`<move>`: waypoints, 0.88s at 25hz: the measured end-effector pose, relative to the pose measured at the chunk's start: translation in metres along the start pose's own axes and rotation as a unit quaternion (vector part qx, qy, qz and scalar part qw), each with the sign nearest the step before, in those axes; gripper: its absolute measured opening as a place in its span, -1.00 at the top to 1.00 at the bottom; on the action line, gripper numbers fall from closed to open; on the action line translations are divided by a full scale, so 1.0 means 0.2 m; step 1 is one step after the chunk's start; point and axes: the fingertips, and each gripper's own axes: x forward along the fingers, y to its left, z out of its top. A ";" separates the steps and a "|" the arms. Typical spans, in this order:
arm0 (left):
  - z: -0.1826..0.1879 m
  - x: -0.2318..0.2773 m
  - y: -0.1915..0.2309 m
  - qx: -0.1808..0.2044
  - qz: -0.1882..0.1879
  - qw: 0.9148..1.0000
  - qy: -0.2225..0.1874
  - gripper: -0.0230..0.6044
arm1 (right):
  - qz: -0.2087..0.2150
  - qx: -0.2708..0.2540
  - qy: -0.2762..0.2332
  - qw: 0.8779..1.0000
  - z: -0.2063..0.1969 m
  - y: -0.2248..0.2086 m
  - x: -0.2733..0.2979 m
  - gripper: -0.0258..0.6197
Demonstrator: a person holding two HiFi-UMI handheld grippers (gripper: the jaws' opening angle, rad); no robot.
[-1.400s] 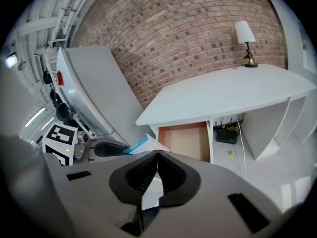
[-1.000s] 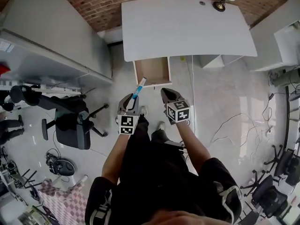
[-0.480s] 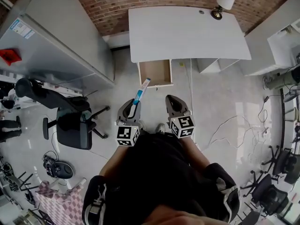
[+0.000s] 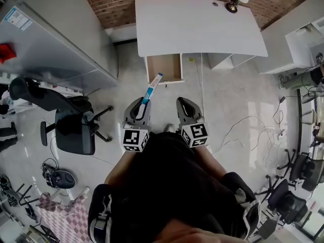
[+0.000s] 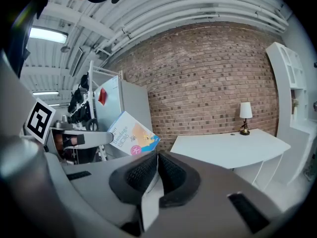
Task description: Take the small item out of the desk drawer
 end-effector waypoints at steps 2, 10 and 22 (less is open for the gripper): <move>-0.01 0.00 -0.01 0.001 -0.003 1.000 0.001 0.63 | 0.000 -0.005 -0.002 1.000 0.02 0.01 0.00 0.83; -0.03 0.00 0.01 0.000 -0.005 1.000 0.003 0.63 | 0.000 -0.016 -0.003 1.000 0.03 0.03 0.02 0.83; -0.05 -0.04 0.04 -0.003 -0.003 1.000 0.003 0.63 | 0.005 -0.021 -0.007 1.000 0.03 0.09 0.04 0.83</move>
